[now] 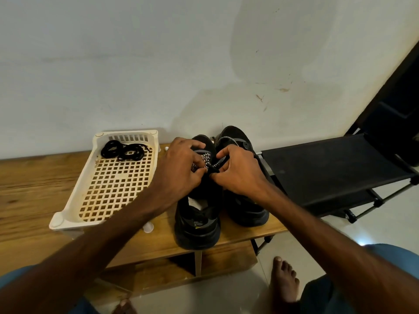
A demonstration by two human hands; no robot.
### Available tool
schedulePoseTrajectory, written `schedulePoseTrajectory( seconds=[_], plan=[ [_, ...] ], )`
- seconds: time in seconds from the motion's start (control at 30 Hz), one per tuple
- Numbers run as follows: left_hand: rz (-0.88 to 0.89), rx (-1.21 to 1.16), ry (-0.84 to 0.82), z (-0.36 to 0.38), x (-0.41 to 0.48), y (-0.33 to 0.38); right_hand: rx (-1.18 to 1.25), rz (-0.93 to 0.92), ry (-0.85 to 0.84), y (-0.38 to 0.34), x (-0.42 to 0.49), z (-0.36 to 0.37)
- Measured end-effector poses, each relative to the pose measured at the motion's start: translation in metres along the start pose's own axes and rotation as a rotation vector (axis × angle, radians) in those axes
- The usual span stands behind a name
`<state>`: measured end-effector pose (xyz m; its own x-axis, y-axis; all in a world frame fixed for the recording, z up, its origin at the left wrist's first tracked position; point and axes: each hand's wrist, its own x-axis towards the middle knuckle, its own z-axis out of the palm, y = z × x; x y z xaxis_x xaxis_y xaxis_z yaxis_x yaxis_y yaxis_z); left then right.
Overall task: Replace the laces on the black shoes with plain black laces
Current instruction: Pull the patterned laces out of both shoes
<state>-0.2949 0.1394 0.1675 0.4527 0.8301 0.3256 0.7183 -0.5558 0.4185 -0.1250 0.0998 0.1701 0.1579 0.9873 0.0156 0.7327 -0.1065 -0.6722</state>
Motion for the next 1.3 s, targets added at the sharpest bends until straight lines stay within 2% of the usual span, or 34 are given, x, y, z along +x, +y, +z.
schedulePoseTrajectory(
  seconds=[0.13, 0.3, 0.4, 0.53, 0.63, 0.7, 0.93, 1.03, 1.2, 1.3],
  plan=[
    [-0.091, -0.219, 0.010, -0.017, 0.007, -0.007, -0.013, 0.005, 0.000, 0.000, 0.001, 0.002],
    [-0.379, -0.468, 0.231, -0.043, 0.015, -0.039, -0.014, 0.027, 0.007, 0.001, 0.002, 0.004],
    [-0.334, -0.310, 0.182, -0.032, 0.012, -0.044, -0.019, 0.038, 0.019, 0.001, 0.002, 0.004],
    [-0.086, -0.182, 0.171, -0.013, 0.007, -0.027, -0.022, 0.047, 0.025, 0.000, 0.001, 0.002],
    [0.113, -0.069, 0.071, -0.003, 0.002, -0.013, -0.016, 0.039, 0.020, -0.002, 0.000, 0.002],
    [0.170, 0.026, 0.024, 0.002, -0.001, -0.007, -0.021, 0.036, 0.015, -0.003, 0.000, 0.000],
    [0.198, 0.055, 0.051, -0.003, 0.001, -0.002, 0.001, 0.042, 0.002, -0.002, -0.002, -0.001],
    [0.112, 0.001, 0.181, -0.014, 0.007, -0.010, 0.001, 0.037, -0.002, -0.003, -0.002, 0.000],
    [-0.090, 0.050, 0.388, -0.031, 0.016, -0.038, -0.007, 0.034, 0.007, -0.003, -0.001, 0.003],
    [-0.169, 0.069, 0.341, -0.027, 0.017, -0.047, -0.022, 0.028, 0.010, -0.003, -0.002, 0.002]
  ],
)
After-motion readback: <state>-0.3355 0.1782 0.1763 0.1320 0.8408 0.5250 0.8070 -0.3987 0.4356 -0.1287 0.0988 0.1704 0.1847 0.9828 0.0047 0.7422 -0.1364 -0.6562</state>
